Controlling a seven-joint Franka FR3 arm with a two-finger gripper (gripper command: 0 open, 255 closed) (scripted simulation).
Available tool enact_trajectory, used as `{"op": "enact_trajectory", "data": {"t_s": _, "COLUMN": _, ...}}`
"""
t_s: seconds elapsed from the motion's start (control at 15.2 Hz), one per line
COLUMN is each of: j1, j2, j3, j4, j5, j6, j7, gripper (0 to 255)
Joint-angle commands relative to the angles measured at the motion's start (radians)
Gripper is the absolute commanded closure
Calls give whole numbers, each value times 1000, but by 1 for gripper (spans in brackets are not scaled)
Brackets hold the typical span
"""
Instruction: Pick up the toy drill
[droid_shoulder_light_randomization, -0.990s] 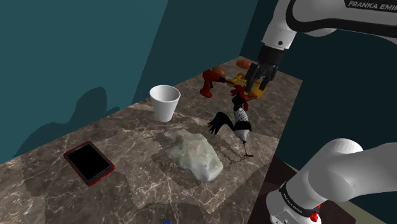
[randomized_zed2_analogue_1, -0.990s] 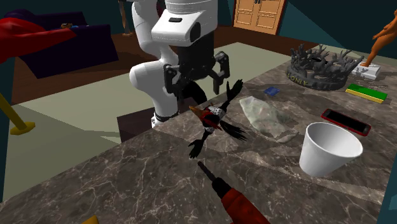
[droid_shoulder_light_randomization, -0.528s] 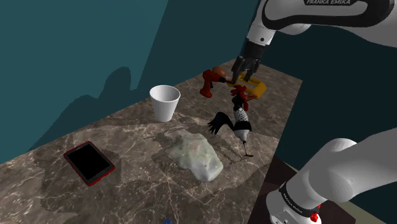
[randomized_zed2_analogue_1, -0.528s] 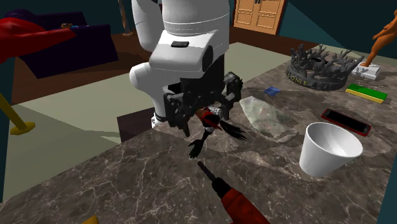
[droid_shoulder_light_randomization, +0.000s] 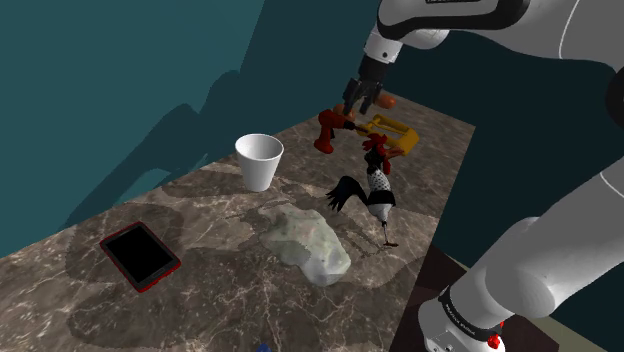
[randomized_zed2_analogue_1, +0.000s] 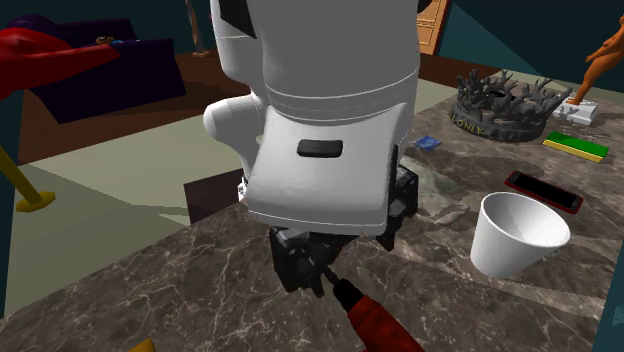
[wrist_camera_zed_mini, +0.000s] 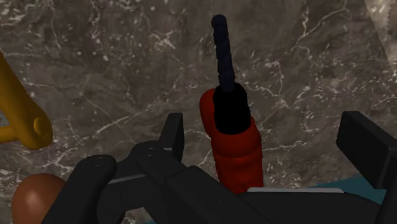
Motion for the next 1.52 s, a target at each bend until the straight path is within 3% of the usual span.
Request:
{"op": "enact_trajectory", "data": {"t_s": 0.0, "j1": 2, "j2": 72, "j3": -4, "j4": 68, "j5": 17, "j6": 15, "j7": -34, "gripper": 0}}
{"op": "enact_trajectory", "data": {"t_s": 0.66, "j1": 2, "j2": 86, "j3": -3, "j4": -18, "j5": 24, "j6": 114, "j7": -50, "gripper": 0}}
{"op": "enact_trajectory", "data": {"t_s": 0.73, "j1": 2, "j2": 85, "j3": -3, "j4": -18, "j5": 24, "j6": 114, "j7": -50, "gripper": 255}}
{"op": "enact_trajectory", "data": {"t_s": 1.45, "j1": 2, "j2": 82, "j3": -3, "j4": 4, "j5": 22, "j6": 88, "j7": -46, "gripper": 255}}
